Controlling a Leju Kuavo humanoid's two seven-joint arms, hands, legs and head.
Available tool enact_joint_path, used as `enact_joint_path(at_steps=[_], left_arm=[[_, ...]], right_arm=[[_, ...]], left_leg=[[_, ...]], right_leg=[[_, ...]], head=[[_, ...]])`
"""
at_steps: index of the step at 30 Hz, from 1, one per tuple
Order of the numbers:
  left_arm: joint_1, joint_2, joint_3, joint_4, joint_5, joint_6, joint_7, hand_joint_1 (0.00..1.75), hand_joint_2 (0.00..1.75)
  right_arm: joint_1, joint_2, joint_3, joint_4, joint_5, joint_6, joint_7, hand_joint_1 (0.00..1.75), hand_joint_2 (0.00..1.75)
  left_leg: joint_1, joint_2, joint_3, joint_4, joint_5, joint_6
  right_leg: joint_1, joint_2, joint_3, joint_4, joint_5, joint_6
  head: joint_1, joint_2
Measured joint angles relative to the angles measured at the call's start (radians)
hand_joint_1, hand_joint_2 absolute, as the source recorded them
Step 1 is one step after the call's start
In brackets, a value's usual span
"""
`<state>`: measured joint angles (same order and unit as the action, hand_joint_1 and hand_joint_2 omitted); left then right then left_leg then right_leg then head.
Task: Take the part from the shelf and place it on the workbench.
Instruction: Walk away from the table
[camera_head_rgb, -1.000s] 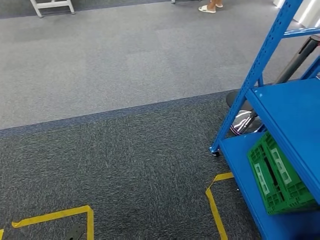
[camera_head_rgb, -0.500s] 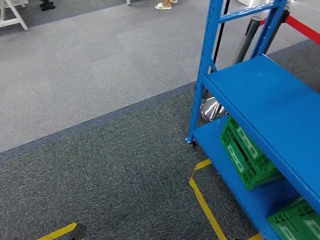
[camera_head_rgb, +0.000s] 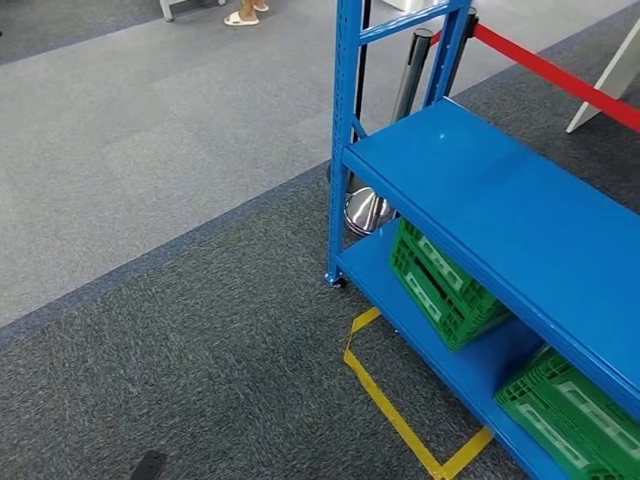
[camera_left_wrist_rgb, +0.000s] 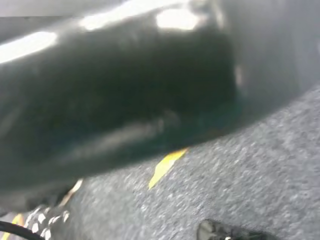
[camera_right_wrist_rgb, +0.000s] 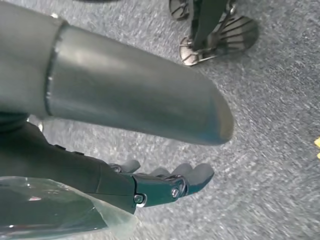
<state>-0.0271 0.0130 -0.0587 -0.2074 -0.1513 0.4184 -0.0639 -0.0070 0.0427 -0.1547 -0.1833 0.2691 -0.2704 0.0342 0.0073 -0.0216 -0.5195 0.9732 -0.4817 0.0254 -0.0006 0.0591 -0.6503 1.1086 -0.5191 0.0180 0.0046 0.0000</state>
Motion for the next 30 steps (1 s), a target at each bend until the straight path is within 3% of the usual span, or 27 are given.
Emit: enact_joint_path(at_steps=[2, 3, 4, 5, 7, 9, 12, 14, 17, 18, 19, 20, 23, 25, 28, 30], left_arm=[[0.004, 0.0, 0.0, 0.0, 0.0, 0.002, -0.002, 0.0, 0.0], [0.004, 0.0, 0.0, 0.001, 0.001, 0.003, -0.002, 0.0, 0.0], [0.003, 0.0, 0.0, 0.001, 0.002, 0.004, -0.002, 0.0, 0.0], [0.002, 0.0, 0.0, 0.001, 0.003, 0.004, -0.002, 0.0, 0.0], [0.0, 0.0, 0.0, 0.001, 0.005, 0.005, -0.002, 0.0, 0.0], [-0.001, 0.0, 0.0, 0.001, 0.007, 0.006, -0.002, 0.0, 0.0], [-0.002, -0.001, 0.0, 0.001, 0.007, 0.008, -0.002, 0.0, 0.0], [-0.002, -0.003, 0.0, 0.001, 0.008, 0.008, -0.002, 0.0, 0.0], [0.0, -0.004, 0.0, 0.001, 0.009, 0.008, -0.002, 0.0, 0.0], [0.001, -0.004, 0.0, 0.001, 0.01, 0.008, -0.002, 0.0, 0.0], [0.002, -0.004, 0.0, 0.001, 0.01, 0.008, -0.002, 0.0, 0.0], [0.002, -0.004, 0.0, 0.001, 0.01, 0.008, -0.002, 0.0, 0.0], [0.002, -0.004, 0.0, 0.001, 0.01, 0.008, -0.002, 0.0, 0.0], [0.0, -0.004, 0.0, 0.001, 0.01, 0.008, -0.002, 0.0, 0.0], [0.0, -0.004, 0.0, 0.001, 0.011, 0.008, -0.002, 0.0, 0.0], [0.0, -0.005, 0.0, 0.001, 0.014, 0.008, -0.002, 0.0, 0.0]], right_arm=[[-0.005, 0.0, 0.0, 0.0, 0.001, -0.003, 0.0, 0.0, 0.0], [-0.005, 0.0, 0.0, 0.0, 0.002, -0.006, 0.0, 0.0, 0.0], [-0.003, 0.0, 0.0, 0.0, 0.005, -0.01, 0.001, 0.0, 0.0], [-0.001, 0.0, 0.001, 0.0, 0.007, -0.014, 0.003, 0.0, 0.0], [-0.002, 0.0, 0.001, 0.0, 0.011, -0.02, 0.008, 0.0, 0.0], [-0.005, 0.0, 0.001, 0.0, 0.012, -0.022, 0.011, 0.0, 0.0], [-0.004, 0.0, 0.001, 0.0, 0.013, -0.023, 0.015, 0.0, 0.0], [-0.004, 0.0, 0.0, 0.0, 0.015, -0.024, 0.015, 0.0, 0.0], [-0.007, 0.0, 0.0, 0.0, 0.017, -0.023, 0.015, 0.0, 0.0], [-0.006, 0.0, 0.0, 0.0, 0.017, -0.022, 0.015, 0.0, 0.0], [-0.005, 0.0, 0.0, 0.0, 0.018, -0.02, 0.016, 0.0, 0.0], [-0.005, 0.0, 0.0, 0.0, 0.018, -0.019, 0.016, 0.0, 0.0], [-0.007, 0.0, 0.0, 0.0, 0.019, -0.017, 0.015, 0.0, 0.0], [-0.008, 0.0, 0.001, 0.0, 0.019, -0.015, 0.015, 0.0, 0.0], [-0.006, 0.0, 0.001, 0.0, 0.02, -0.012, 0.016, 0.0, 0.0], [-0.006, 0.0, 0.001, 0.0, 0.021, -0.009, 0.016, 0.0, 0.0]], left_leg=[[-0.002, 0.027, -0.002, -0.001, 0.0, 0.003], [-0.002, 0.038, -0.002, -0.001, -0.001, 0.003], [-0.001, 0.046, -0.002, 0.0, -0.001, 0.002], [0.0, 0.052, -0.002, 0.001, -0.002, 0.0], [0.001, 0.058, -0.001, 0.006, -0.007, -0.008], [-0.001, 0.06, -0.003, 0.015, -0.011, -0.02], [0.001, 0.06, -0.003, 0.018, -0.012, -0.037], [0.005, 0.05, -0.017, 0.056, -0.04, -0.046], [0.005, 0.035, -0.102, 0.245, -0.132, -0.052], [0.005, 0.033, -0.128, 0.297, -0.146, -0.052], [0.005, 0.032, -0.138, 0.315, -0.14, -0.05], [0.005, 0.032, -0.13, 0.291, -0.115, -0.048], [0.002, 0.022, -0.046, 0.093, -0.015, -0.035], [-0.002, 0.016, -0.022, 0.031, -0.002, -0.031], [-0.002, 0.019, -0.024, 0.019, 0.004, -0.019], [0.001, 0.023, -0.023, 0.01, 0.011, -0.007]], right_leg=[[-0.003, -0.042, -0.061, 0.131, -0.063, 0.008], [-0.007, -0.049, -0.077, 0.171, -0.076, 0.012], [-0.011, -0.053, -0.074, 0.174, -0.069, 0.017], [-0.016, -0.057, -0.048, 0.135, -0.045, 0.02], [-0.02, -0.067, 0.037, -0.006, 0.008, 0.023], [-0.018, -0.073, 0.091, -0.094, 0.026, 0.015], [-0.014, -0.07, 0.098, -0.103, 0.025, -0.004], [-0.016, -0.067, 0.101, -0.108, 0.029, -0.017], [-0.013, -0.061, 0.102, -0.109, 0.029, -0.029], [-0.011, -0.059, 0.102, -0.109, 0.029, -0.03], [-0.009, -0.056, 0.103, -0.108, 0.029, -0.03], [-0.008, -0.052, 0.104, -0.108, 0.029, -0.03], [-0.005, -0.043, 0.106, -0.106, 0.027, -0.027], [-0.003, -0.039, 0.101, -0.105, 0.028, -0.02], [-0.007, -0.04, 0.091, -0.1, 0.024, -0.004], [-0.009, -0.045, 0.058, -0.035, -0.019, 0.004]], head=[[0.002, 0.0], [0.002, 0.0], [0.002, 0.0], [0.002, 0.0], [0.003, 0.0], [0.002, 0.0], [0.0, 0.0], [-0.001, 0.0], [-0.005, 0.0], [-0.005, 0.0], [-0.005, 0.0], [-0.005, 0.0], [-0.005, 0.0], [-0.004, 0.0], [-0.003, 0.0], [0.0, 0.0]])
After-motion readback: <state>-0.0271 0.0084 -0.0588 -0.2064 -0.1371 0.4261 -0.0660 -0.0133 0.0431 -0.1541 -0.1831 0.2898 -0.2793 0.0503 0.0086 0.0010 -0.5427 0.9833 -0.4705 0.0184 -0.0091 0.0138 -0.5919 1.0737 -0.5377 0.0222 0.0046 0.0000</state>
